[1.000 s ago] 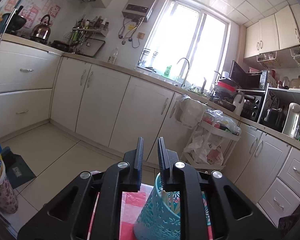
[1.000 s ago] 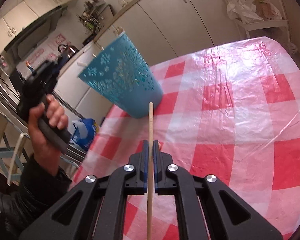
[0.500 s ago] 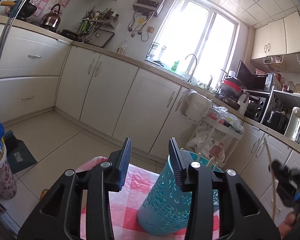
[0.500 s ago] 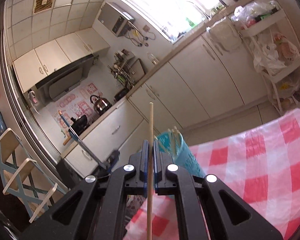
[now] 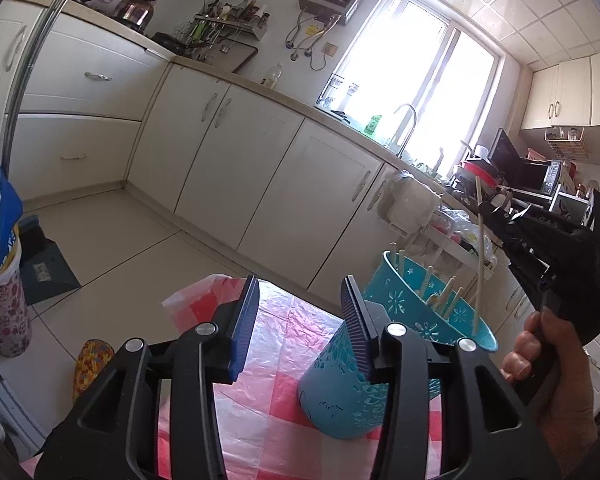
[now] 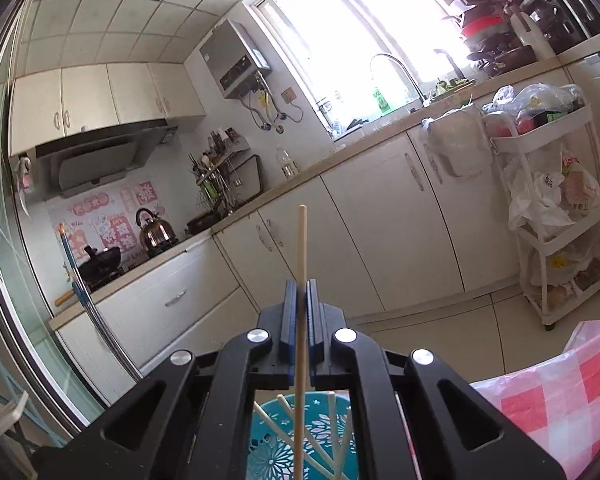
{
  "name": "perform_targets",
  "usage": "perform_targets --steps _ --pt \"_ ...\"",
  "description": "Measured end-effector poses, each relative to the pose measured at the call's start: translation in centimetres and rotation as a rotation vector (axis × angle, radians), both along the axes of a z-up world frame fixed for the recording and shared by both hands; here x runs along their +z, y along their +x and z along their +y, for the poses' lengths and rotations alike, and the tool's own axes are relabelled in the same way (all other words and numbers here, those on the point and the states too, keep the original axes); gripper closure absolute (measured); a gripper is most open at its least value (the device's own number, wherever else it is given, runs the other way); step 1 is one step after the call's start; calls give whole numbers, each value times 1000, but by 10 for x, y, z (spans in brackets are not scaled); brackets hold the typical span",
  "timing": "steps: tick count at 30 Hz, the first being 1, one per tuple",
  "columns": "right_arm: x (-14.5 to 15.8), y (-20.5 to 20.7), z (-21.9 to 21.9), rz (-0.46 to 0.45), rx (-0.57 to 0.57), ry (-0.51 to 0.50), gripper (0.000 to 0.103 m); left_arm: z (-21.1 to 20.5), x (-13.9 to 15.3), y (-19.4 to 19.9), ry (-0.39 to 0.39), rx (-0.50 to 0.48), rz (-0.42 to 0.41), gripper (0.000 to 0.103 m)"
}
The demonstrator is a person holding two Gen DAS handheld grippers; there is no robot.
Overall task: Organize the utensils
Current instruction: 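Carry the right tool's chopstick over the basket and open it, then move both open tools back down to the last chopsticks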
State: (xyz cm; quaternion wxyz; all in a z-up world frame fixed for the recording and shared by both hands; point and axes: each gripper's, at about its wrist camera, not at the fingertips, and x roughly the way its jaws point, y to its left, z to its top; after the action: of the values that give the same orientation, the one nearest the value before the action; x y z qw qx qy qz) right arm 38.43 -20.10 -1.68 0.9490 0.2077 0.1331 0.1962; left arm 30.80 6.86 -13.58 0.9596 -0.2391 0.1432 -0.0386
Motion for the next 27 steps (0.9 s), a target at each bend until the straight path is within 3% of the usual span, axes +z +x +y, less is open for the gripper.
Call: perform_targets --steps 3,4,5,6,10,17,19,21,27 --pt "-10 0 8 29 16 -42 94 5 -3 1 -20 3 6 62" --pt "-12 -1 10 45 22 -46 88 7 -4 2 -26 3 8 61" --pt "-15 -2 9 48 25 -42 72 8 -4 3 -30 5 10 61" --pt "-16 -4 8 47 26 -40 69 10 -5 3 -34 7 11 61" --pt "-13 -9 3 49 32 -40 69 13 -6 3 -38 13 19 59" --pt "-6 -51 -30 51 11 -49 49 10 -3 -2 -19 5 40 55" --pt "-10 -72 -38 75 9 -70 47 8 -2 -6 -10 -4 54 54" --pt "-20 -96 -42 115 36 -119 47 5 -1 -14 -1 -22 70 54" --pt "-75 -162 -39 373 126 -320 47 -20 -3 -45 84 -123 163 49"
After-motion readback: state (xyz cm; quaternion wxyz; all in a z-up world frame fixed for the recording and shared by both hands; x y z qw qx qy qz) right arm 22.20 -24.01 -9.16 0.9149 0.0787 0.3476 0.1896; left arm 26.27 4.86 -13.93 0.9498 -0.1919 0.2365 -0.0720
